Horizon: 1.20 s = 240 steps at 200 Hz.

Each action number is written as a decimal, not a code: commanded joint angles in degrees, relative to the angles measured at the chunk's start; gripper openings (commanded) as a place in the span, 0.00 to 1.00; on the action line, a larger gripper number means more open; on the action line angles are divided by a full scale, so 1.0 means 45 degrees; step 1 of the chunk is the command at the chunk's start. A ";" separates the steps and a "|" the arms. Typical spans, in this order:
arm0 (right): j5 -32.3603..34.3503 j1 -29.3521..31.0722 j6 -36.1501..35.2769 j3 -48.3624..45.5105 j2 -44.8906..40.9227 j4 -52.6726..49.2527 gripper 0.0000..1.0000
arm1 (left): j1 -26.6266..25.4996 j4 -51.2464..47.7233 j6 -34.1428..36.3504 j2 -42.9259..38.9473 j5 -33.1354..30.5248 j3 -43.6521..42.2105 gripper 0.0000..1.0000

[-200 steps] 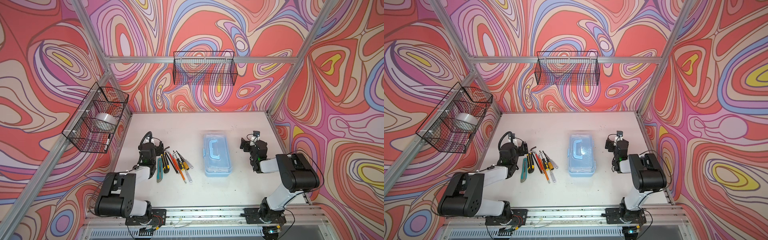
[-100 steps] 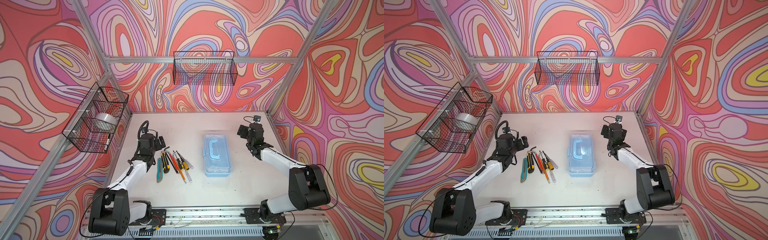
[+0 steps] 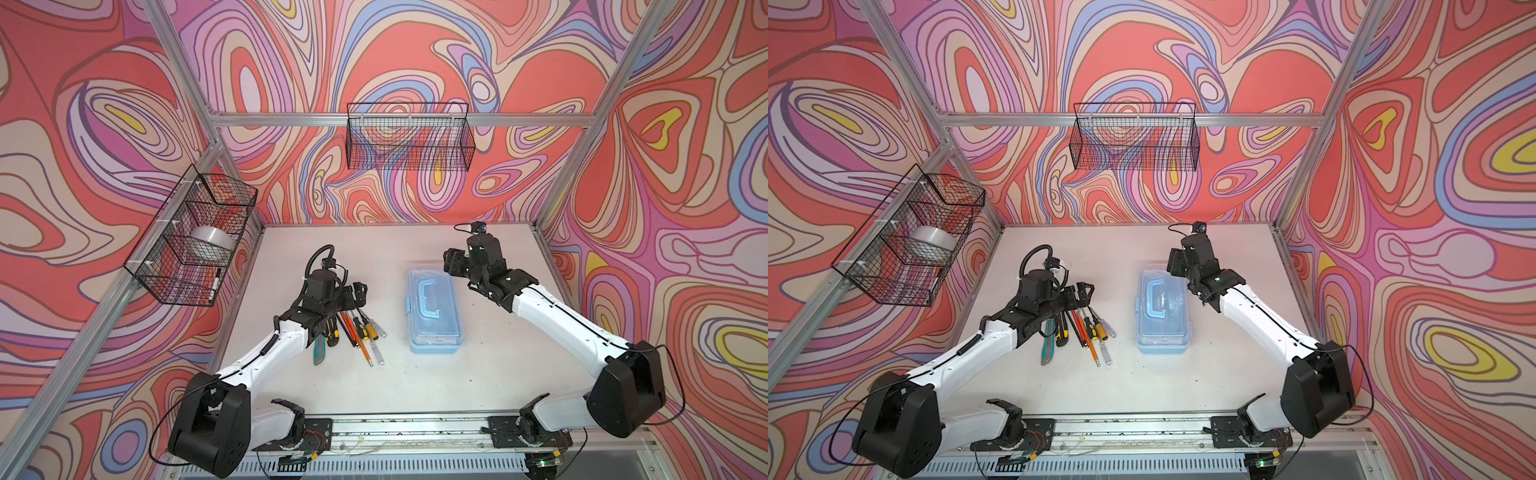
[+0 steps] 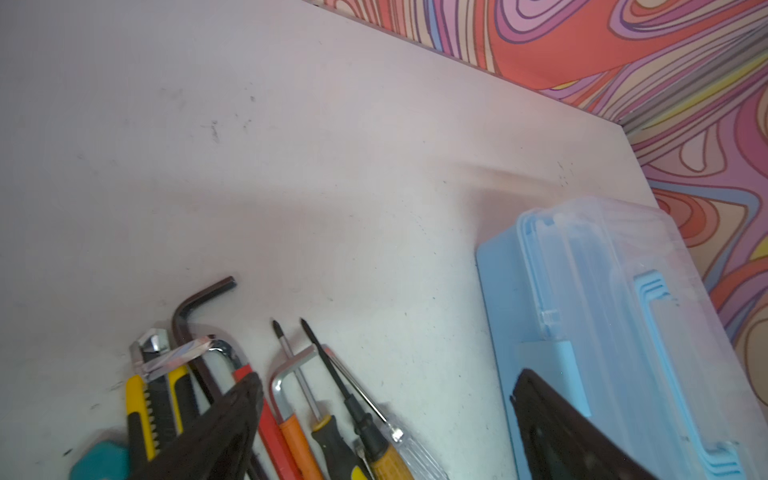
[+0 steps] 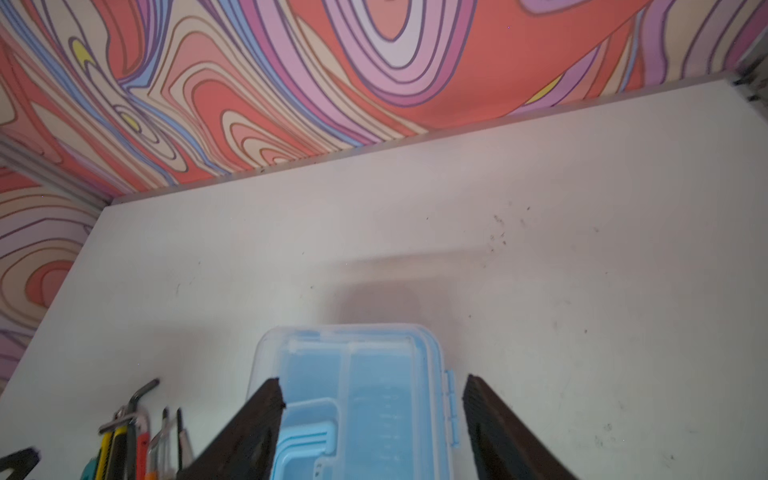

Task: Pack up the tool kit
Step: 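Raise the left gripper over the tools while the right gripper reaches toward the blue box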

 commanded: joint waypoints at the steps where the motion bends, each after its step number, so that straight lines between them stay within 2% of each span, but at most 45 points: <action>1: -0.2632 0.0192 0.0862 0.0283 -0.0093 -0.1457 0.66 | -0.0281 0.0553 -0.0708 0.0177 0.0737 -0.0152 0.93; 26: -0.4270 0.0360 0.1190 0.0353 0.0236 -0.1712 0.60 | -0.0431 0.1200 -0.1004 0.0634 0.1345 -0.0136 0.93; 55: -0.5181 0.0615 0.1641 -0.0117 0.0452 -0.1333 0.55 | -0.0765 0.1464 -0.0937 0.1234 0.1679 0.0131 0.92; 119: -0.5059 0.1278 0.2056 -0.0212 0.0768 -0.2148 0.47 | -0.1554 0.2323 -0.1186 0.1576 0.1391 -0.0255 0.92; 145: -0.4831 0.1289 0.2214 -0.0163 0.0972 -0.2594 0.48 | -0.1583 0.2664 -0.1206 0.1556 0.1402 -0.0548 0.92; 201: -0.5801 0.1303 0.2790 -0.0685 0.1537 -0.1902 0.49 | -0.1582 0.3409 -0.1038 0.2122 0.1577 -0.0876 0.92; 240: -0.6667 0.1280 0.3073 -0.1403 0.1680 -0.0854 0.51 | -0.1632 0.4664 -0.1716 0.2914 0.2548 -0.0957 0.92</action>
